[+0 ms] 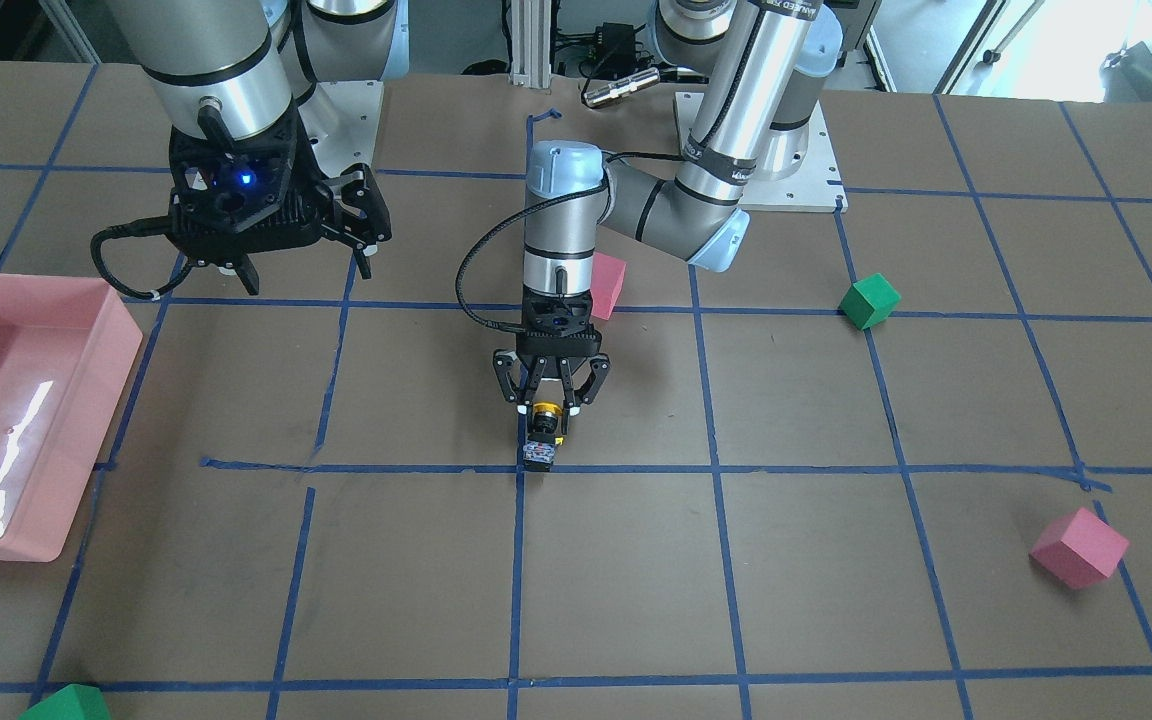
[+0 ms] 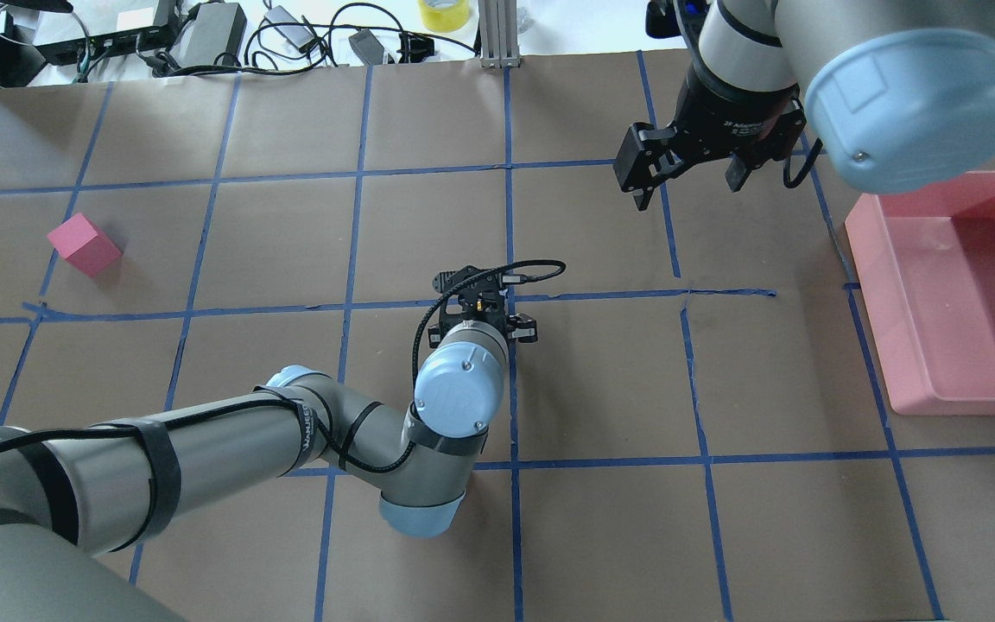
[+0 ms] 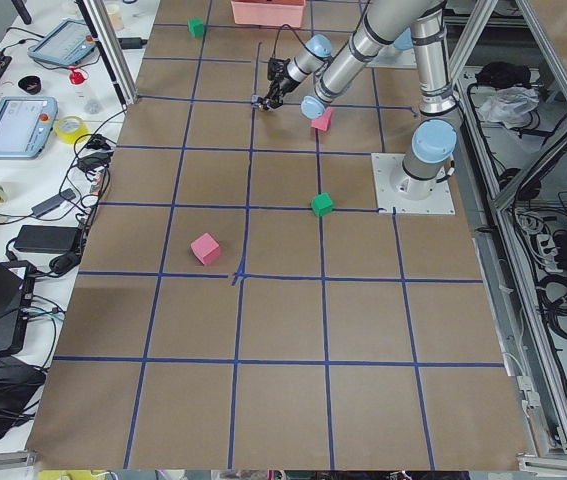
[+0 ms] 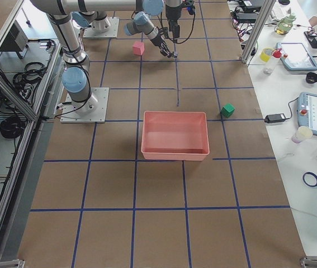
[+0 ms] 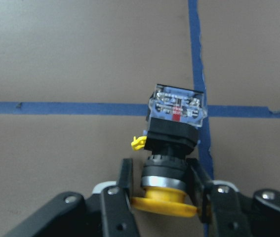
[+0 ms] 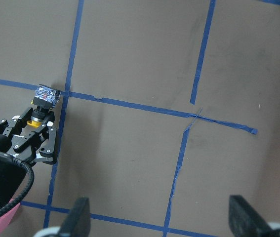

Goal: Align button upright
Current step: 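Lift the switch with the left gripper and rotate it yellow cap up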

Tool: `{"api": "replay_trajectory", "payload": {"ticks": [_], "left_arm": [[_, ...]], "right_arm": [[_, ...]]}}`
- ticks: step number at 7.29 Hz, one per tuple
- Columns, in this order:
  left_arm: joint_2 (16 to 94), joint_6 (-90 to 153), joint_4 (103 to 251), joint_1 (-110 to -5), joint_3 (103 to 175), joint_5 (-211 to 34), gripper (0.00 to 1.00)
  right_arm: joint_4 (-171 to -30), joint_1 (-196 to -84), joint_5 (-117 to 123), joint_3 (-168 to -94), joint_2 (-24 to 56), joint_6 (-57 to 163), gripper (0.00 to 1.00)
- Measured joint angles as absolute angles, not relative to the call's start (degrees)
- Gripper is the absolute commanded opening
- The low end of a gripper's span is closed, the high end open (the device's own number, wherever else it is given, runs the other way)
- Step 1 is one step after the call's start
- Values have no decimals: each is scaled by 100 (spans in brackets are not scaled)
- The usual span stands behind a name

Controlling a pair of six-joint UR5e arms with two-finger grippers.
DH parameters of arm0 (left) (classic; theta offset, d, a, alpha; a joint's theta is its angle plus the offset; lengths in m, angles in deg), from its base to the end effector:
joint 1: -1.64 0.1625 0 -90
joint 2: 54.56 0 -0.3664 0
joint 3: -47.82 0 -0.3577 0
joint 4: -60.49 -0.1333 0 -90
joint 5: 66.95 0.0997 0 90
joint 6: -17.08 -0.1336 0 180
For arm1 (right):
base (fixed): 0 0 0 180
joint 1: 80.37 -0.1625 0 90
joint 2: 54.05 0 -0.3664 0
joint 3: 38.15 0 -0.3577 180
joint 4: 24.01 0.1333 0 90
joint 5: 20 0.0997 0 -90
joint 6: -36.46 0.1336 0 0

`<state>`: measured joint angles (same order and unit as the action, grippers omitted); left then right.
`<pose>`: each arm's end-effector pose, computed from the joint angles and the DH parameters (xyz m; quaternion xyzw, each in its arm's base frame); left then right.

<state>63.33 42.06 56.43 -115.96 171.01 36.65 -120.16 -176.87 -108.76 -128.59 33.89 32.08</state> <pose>-0.3213 -0.3947 0.1186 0.0118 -0.9526 0.3030 0.0230 0.1895 -0.4600 0.3861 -0.0951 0.9949 -0.0316 0.0114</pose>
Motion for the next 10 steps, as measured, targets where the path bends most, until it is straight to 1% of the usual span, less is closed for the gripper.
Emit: {"api": "replay_trajectory", "payload": {"ticks": [4,6,8,10], "left_arm": [[5501,4344,8706,-11148,16096,3312,0],[5233,4679,10599,-10798,15384,2745,0],[5283,5637,12232,-10630,14591,1998,0],[5505,6782,12750,-10300,14261,770,0]], "right_arm": [[-12042,-17688,-10876,-12859,3396,3211,100],[-12056,-17687,-10870,-12859,3400,3210,100],[-12060,-17687,-10874,-12859,3397,3209,100],[-12067,-17687,-10873,-12859,3395,3211,100]]}}
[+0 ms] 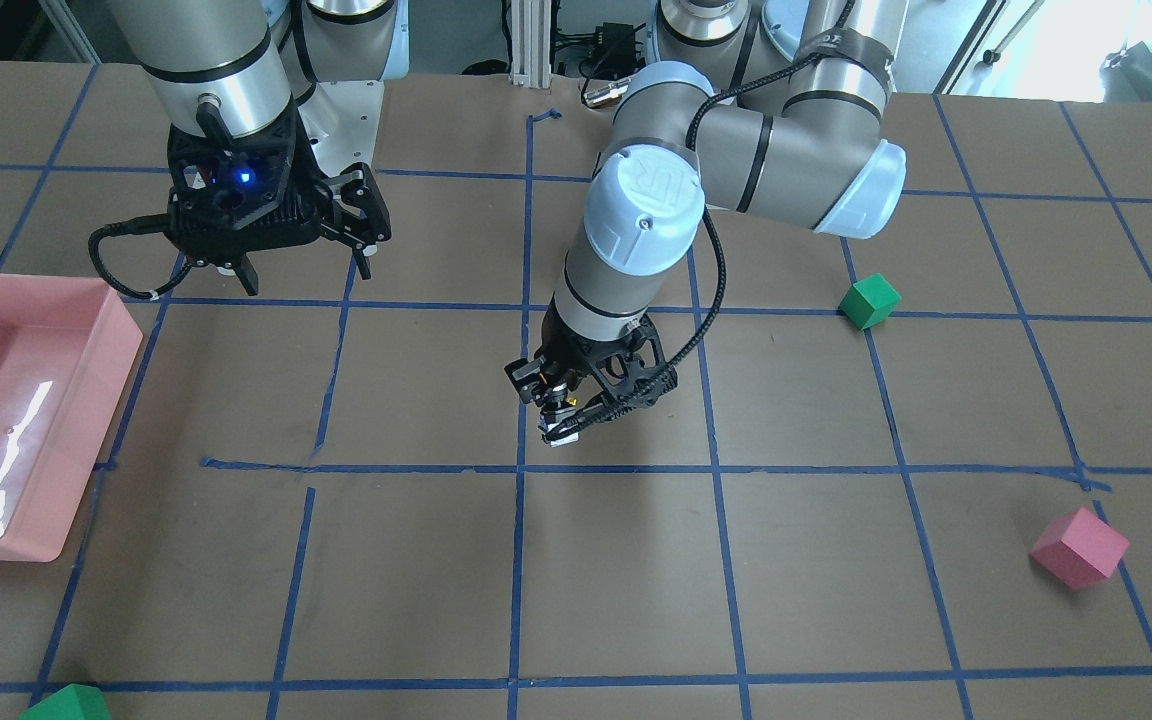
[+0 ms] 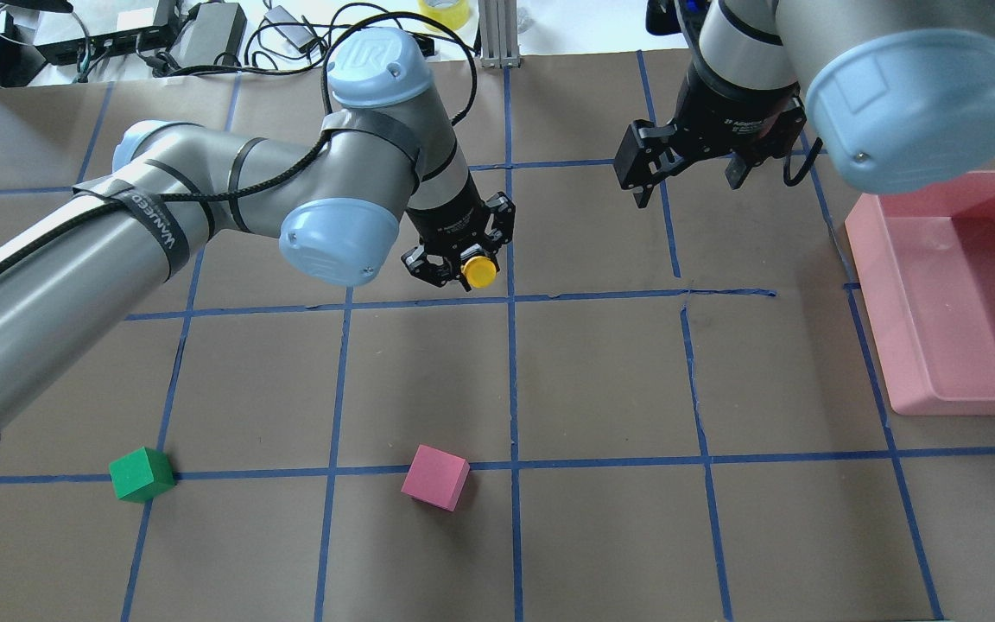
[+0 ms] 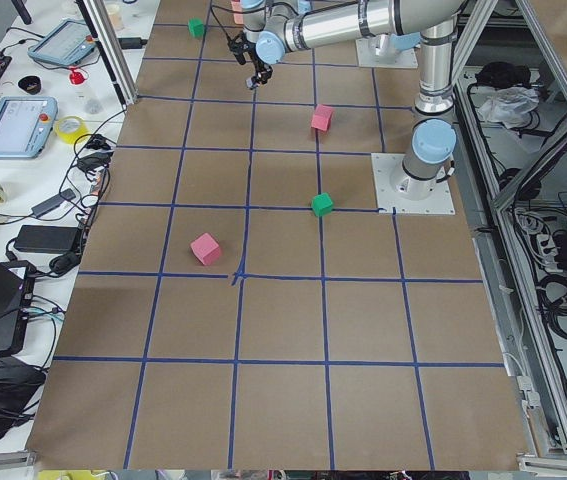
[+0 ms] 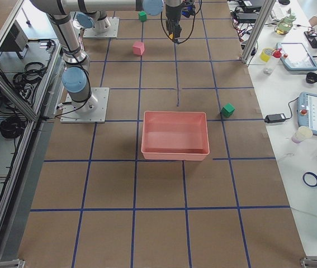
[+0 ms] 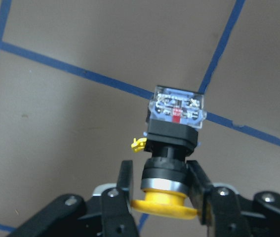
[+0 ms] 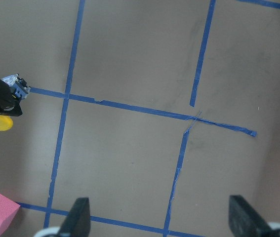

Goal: Align button upright
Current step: 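Lift the switch with the left gripper and rotate it yellow cap up, then lower the switch upright onto the table and open the left gripper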

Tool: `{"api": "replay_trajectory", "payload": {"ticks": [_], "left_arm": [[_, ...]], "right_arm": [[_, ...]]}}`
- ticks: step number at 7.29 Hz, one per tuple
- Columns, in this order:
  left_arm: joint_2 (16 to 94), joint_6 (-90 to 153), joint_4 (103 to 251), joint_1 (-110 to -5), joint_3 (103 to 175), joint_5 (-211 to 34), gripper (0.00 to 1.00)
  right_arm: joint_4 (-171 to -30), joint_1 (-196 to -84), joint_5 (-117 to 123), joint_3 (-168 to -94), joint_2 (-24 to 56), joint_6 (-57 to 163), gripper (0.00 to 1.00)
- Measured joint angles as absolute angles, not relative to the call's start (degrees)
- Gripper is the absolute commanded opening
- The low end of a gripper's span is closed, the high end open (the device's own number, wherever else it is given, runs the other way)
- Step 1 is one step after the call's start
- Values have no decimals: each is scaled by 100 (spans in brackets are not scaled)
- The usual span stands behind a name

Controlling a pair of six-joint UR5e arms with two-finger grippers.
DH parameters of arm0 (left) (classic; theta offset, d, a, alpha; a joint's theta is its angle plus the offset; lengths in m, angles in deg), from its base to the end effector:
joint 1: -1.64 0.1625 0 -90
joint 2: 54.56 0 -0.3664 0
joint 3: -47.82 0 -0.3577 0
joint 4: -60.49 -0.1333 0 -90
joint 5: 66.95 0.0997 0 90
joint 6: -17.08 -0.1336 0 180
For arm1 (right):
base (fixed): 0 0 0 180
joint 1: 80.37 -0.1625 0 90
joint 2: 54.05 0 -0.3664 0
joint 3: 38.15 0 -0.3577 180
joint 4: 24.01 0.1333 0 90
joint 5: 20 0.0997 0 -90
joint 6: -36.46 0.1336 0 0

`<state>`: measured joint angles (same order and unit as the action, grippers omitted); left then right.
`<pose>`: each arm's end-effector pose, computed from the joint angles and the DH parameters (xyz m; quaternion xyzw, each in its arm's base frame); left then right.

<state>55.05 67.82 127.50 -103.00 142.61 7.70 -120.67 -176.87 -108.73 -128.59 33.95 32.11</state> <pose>-0.3010 -0.4849 0.2286 0.3086 -0.9417 -0.0824 0.1058 0.1897 -0.4609 0.3876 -0.0949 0.9947 -0.0366 0.0118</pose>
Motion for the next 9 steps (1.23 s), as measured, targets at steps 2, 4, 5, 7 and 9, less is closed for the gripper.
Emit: {"api": "replay_trajectory", "payload": {"ticks": [2,4,5,7,9], "left_arm": [[5748,7197,12874,-9804,14205,-734,0],[6080,7588,12933,-9554,14151,-1445,0],[6206,7693,12934,-9472,14148,-1653,0],[6447,7805,12972,-9361,14192,-1941,0],[6736,7555,13066,-9341,14208,-2370,0]], "right_arm": [[-12083,-17688,-10871,-12859,3396,3208,100],[-12086,-17682,-10870,-12859,3396,3198,100],[-12087,-17681,-10874,-12859,3391,3199,100],[-12087,-17686,-10871,-12859,3386,3208,100],[-12087,-17687,-10869,-12859,3384,3215,100]]}}
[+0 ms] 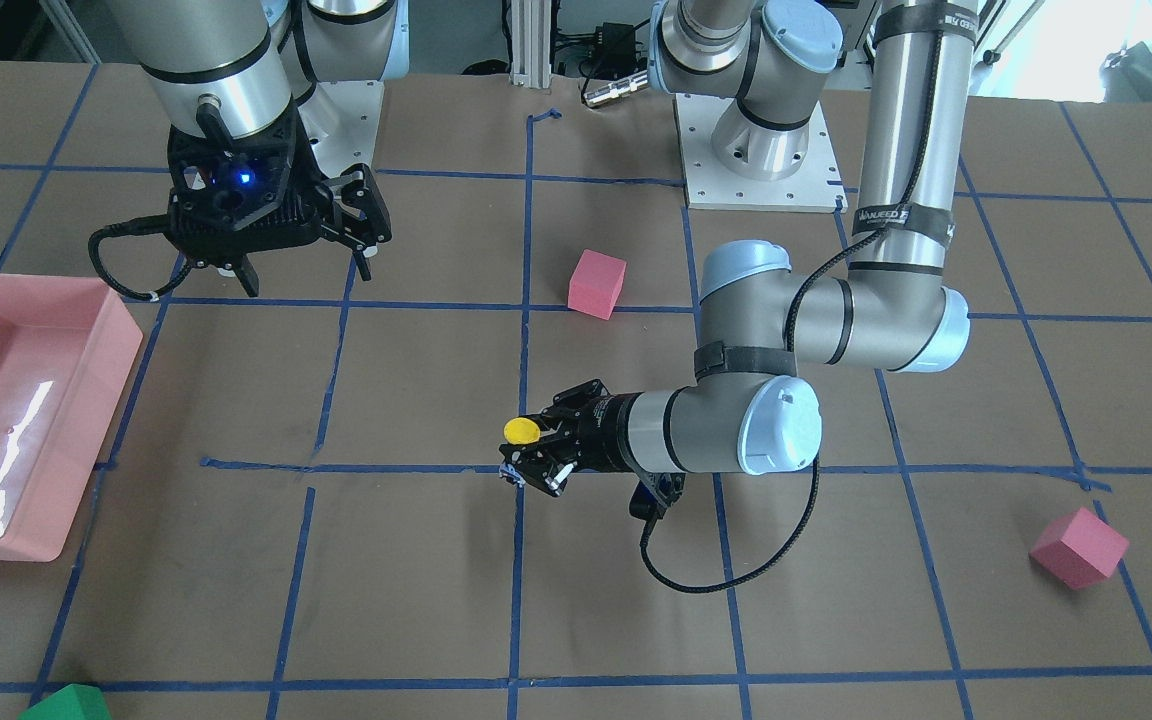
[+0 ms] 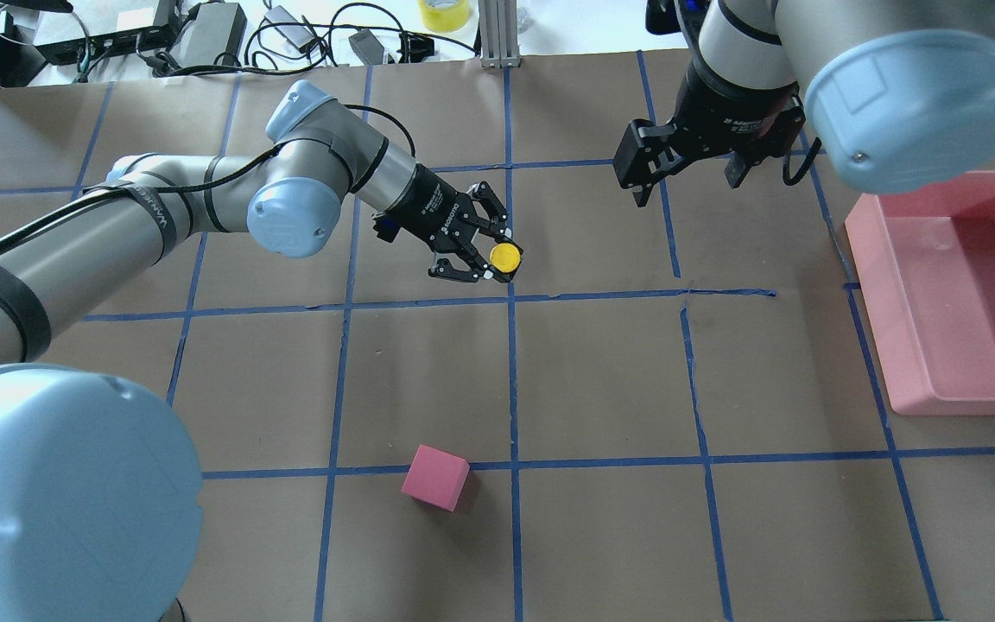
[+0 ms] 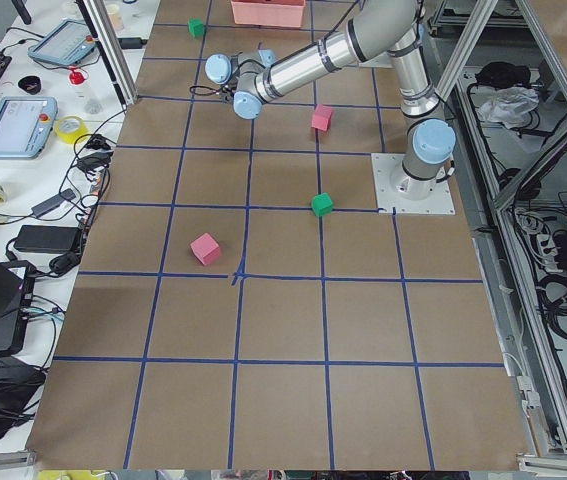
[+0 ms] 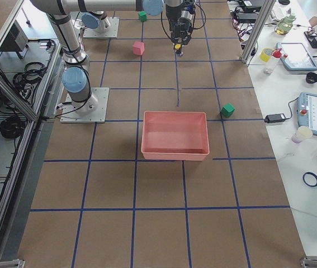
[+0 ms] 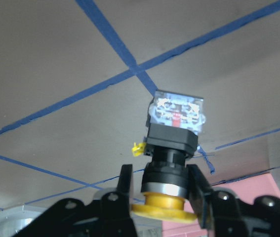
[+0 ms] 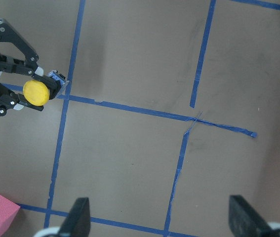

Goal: Align button upright
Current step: 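Lower the switch upright onto the table and open the left gripper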

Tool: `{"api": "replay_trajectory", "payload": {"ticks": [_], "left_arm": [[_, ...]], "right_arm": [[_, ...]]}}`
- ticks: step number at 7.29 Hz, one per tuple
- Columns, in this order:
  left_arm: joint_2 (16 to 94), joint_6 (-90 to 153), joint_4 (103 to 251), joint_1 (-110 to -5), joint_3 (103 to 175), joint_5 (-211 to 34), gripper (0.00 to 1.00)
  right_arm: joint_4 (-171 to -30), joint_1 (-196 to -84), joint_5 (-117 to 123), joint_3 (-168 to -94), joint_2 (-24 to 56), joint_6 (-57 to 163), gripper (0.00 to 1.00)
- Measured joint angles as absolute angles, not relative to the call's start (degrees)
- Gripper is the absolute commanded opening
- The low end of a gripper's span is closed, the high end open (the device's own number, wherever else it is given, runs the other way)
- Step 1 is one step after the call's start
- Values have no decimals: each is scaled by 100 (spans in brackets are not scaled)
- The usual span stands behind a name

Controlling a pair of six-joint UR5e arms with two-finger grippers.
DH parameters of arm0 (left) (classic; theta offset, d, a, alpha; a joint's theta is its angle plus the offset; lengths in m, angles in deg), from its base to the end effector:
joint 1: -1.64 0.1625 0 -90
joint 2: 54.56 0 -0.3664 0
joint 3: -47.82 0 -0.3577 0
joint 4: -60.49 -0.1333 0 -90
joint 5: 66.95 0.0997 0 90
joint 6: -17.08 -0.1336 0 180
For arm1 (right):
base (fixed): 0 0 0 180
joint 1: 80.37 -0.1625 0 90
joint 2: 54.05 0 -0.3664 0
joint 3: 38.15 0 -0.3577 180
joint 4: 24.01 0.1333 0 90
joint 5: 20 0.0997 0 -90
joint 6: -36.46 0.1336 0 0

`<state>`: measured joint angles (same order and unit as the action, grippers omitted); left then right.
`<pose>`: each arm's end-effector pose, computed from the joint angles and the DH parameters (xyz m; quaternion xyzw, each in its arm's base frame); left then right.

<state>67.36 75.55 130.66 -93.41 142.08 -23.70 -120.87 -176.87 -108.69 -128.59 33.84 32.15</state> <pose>-0.2783 -0.5299 0.1464 0.4588 -0.7863 -0.3177 0.2652 0.1898 -0.4618 0.3870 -0.0946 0.9947 -0.0374 0.0121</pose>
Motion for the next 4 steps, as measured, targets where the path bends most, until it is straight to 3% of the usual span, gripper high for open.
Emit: {"api": "replay_trajectory", "payload": {"ticks": [4], "left_arm": [[6891,7269,13489,-9337,14202,-2198,0]], "right_arm": [[-12087,-17682,-10872,-12859,3384,3211,100]]}}
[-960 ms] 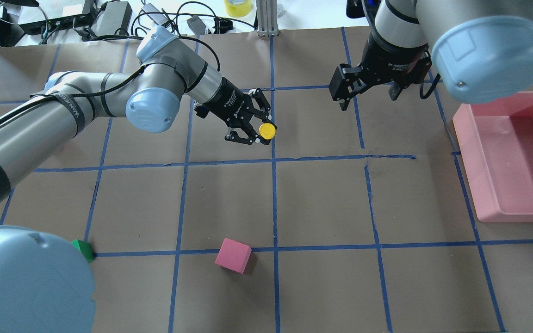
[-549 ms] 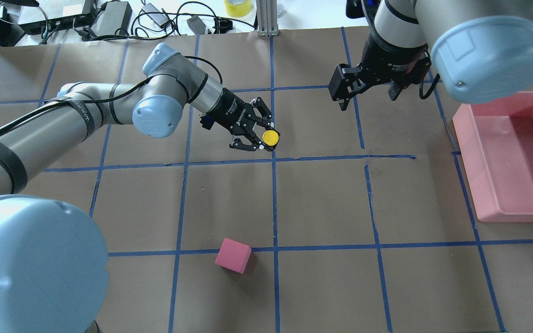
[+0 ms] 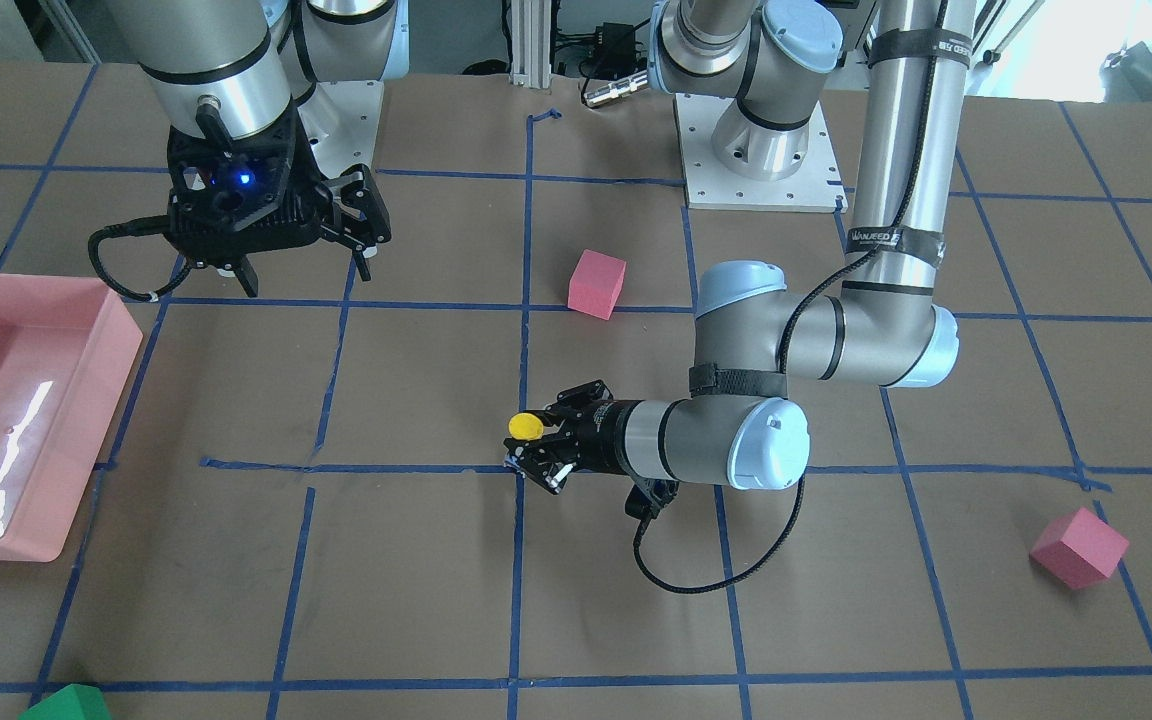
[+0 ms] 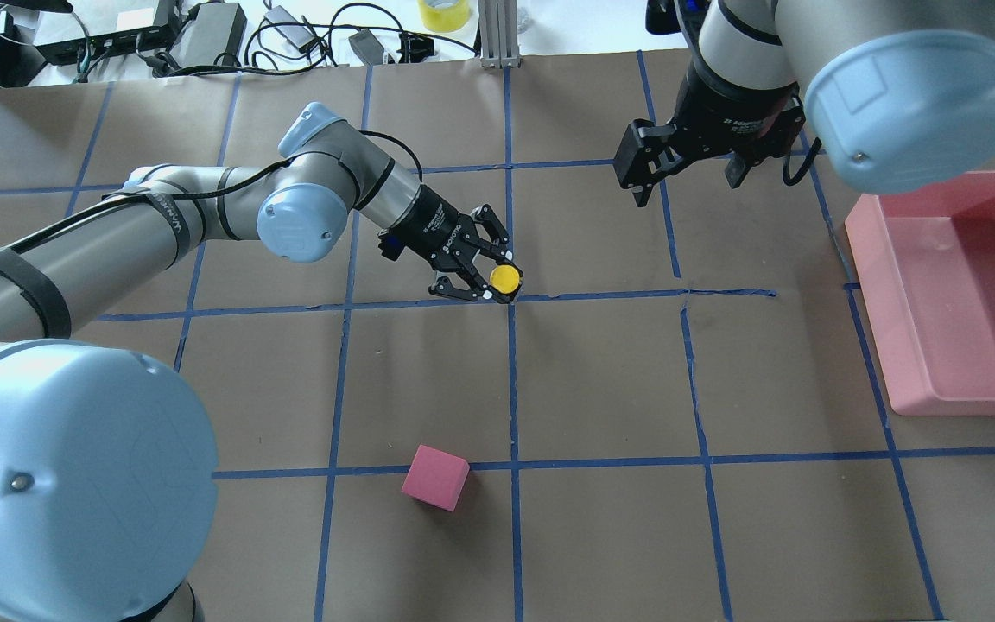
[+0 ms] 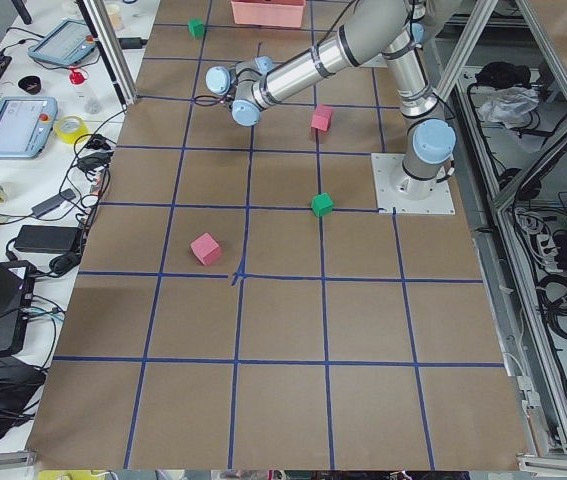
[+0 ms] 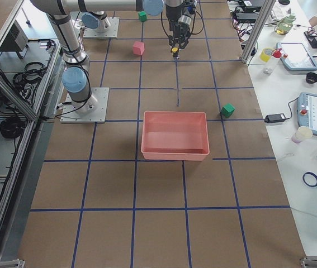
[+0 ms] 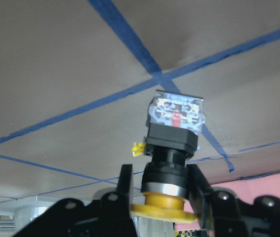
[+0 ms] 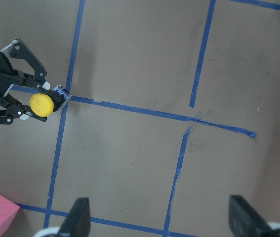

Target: Align button upright

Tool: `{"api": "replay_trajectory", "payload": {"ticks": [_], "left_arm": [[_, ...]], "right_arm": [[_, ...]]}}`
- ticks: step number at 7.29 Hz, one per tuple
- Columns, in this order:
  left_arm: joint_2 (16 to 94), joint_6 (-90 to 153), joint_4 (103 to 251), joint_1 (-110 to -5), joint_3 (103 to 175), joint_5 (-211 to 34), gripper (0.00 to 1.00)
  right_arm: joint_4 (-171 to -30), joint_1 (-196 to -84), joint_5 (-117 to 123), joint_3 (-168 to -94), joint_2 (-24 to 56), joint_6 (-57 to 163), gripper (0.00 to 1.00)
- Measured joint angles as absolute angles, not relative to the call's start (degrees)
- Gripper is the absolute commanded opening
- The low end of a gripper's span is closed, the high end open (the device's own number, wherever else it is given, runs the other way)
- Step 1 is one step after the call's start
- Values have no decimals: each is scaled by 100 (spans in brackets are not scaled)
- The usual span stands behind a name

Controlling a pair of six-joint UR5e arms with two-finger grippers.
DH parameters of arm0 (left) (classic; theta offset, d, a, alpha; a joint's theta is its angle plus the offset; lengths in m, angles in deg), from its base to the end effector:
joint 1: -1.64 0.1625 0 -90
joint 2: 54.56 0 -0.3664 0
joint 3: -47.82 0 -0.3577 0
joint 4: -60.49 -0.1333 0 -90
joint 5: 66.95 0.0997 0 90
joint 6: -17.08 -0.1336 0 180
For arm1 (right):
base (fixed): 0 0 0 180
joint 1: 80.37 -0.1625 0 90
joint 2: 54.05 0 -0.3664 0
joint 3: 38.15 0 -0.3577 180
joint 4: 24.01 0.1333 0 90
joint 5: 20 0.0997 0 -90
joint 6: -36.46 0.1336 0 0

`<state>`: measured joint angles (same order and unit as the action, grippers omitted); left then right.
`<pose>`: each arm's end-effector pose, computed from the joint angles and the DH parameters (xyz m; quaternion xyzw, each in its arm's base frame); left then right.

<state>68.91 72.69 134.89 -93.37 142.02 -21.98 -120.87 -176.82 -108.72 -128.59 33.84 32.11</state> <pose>-0.2743 -0.5202 0.1246 0.4537 -0.7884 -0.3423 0.2352 0.1894 -0.4619 0.3870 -0.0945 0.9948 -0.0374 0.0118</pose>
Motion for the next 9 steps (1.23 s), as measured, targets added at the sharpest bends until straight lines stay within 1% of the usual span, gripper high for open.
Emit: {"api": "replay_trajectory", "payload": {"ticks": [2,3,4,5,8,9], "left_arm": [[6906,7225,13521,-9337,14203,-2191,0],[6921,7219,13522,-9337,14217,-2270,2],[6938,7214,13513,-9337,14249,-2346,64],[6948,7212,13478,-9337,14274,-2366,83],[6893,7220,13373,-9350,14278,-2327,100],[6727,7229,13325,-9363,14225,-2145,100]], "right_arm": [[-12090,-17682,-10864,-12859,3384,3211,100],[-12089,-17681,-10861,-12859,3384,3213,100],[-12089,-17680,-10860,-12859,3384,3213,100],[-12093,-17679,-10860,-12859,3384,3210,100],[-12095,-17673,-10865,-12859,3384,3207,100],[-12098,-17672,-10868,-12859,3384,3207,100]]}}
